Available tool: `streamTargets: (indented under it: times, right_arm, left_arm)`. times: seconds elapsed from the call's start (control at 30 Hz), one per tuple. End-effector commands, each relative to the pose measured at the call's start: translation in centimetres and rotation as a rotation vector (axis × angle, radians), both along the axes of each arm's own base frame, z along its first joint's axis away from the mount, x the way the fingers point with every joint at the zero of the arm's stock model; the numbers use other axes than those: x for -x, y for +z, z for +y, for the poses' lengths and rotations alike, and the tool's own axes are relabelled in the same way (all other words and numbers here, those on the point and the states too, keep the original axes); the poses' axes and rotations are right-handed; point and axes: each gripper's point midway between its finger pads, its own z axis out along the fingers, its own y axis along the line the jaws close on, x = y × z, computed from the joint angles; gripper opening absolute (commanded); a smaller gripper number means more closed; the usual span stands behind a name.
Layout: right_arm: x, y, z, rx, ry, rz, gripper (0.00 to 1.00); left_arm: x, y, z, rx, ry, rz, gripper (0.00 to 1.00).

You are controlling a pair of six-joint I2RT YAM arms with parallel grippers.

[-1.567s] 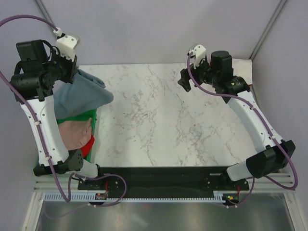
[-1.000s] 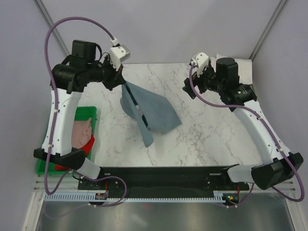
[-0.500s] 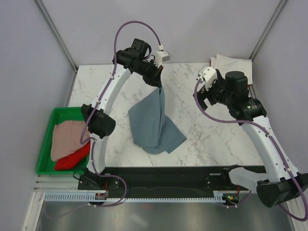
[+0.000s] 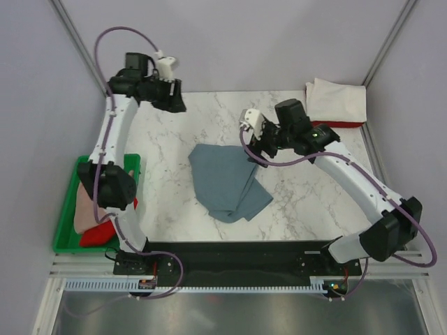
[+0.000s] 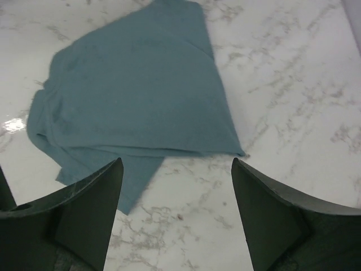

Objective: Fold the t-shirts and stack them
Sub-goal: Move the tshirt to the center of the board, then flatten the tshirt out

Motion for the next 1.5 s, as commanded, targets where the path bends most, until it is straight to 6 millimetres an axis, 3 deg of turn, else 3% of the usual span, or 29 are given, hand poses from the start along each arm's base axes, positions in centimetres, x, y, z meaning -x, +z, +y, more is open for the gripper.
streamTargets:
  times: [0.0,0.03,0.07,0.1,0.13,0.17,0.23,0.27,0.33,0.43,0.83,1.07,1.17,1.27,1.3,1.4,1.47]
  right_arm:
    - [1.4,-0.6,6.2,-0.027,0.142,0.005,0.85]
    - [2.7,-2.3,8.6,-0.003,0.186,0.035,0.84]
    - [3.6,-3.0,9.8,-0.002,0.201,0.063,0.84]
    - [5.2,-3.6,11.8,0.000,0.253,0.078,0.83]
    - [5.9,-5.2,13.1,0.018,0.277,0.115,0.82]
    - [6.6,-5.9,14.0,0.024,0.294,0.136,0.81]
    - [8.3,-7.9,16.2,0.035,0.341,0.179,0.80]
    - [8.6,-8.6,16.8,0.042,0.346,0.188,0.79]
    - [9.3,-10.2,18.3,0.050,0.361,0.210,0.78]
    - [9.6,-12.6,19.6,0.076,0.375,0.231,0.78]
    - [7.3,-18.9,21.7,0.152,0.300,0.276,0.77]
    - [5.8,-20.4,22.2,0.193,0.247,0.229,0.73]
    - [5.1,-20.6,22.0,0.221,0.210,0.195,0.56]
    - [4.2,-19.2,21.5,0.223,0.170,0.142,0.32]
    - [4.1,-18.9,21.1,0.228,0.162,0.131,0.20]
    - [3.5,-16.0,20.4,0.216,0.144,0.052,0.04]
    - [3.4,-13.3,20.0,0.193,0.147,0.003,0.01]
  left_arm:
    - [4.1,7.6,7.3,0.069,0.188,-0.143,0.62]
    - [5.2,8.1,8.3,0.057,0.209,-0.167,0.62]
    - [6.4,6.5,9.0,0.029,0.217,-0.141,0.62]
    - [8.7,8.7,9.4,0.020,0.229,-0.215,0.62]
    - [9.6,8.7,10.0,-0.001,0.258,-0.235,0.62]
    - [10.3,7.4,11.3,-0.009,0.307,-0.217,0.62]
    - [13.2,9.1,12.1,-0.008,0.359,-0.290,0.62]
    - [14.1,8.2,12.4,0.000,0.380,-0.273,0.62]
    - [15.9,8.9,14.1,-0.002,0.441,-0.311,0.63]
    - [17.2,8.0,15.5,-0.046,0.482,-0.319,0.63]
    - [18.6,8.2,15.3,-0.022,0.483,-0.323,0.63]
    - [18.5,7.9,15.0,-0.009,0.473,-0.309,0.63]
    - [18.3,7.9,15.0,-0.007,0.470,-0.307,0.63]
    - [18.2,8.1,14.9,-0.003,0.465,-0.312,0.63]
    - [18.2,8.2,14.8,-0.002,0.462,-0.313,0.63]
    - [18.0,8.2,14.8,0.003,0.462,-0.318,0.63]
    - [17.8,8.2,14.9,0.001,0.462,-0.319,0.63]
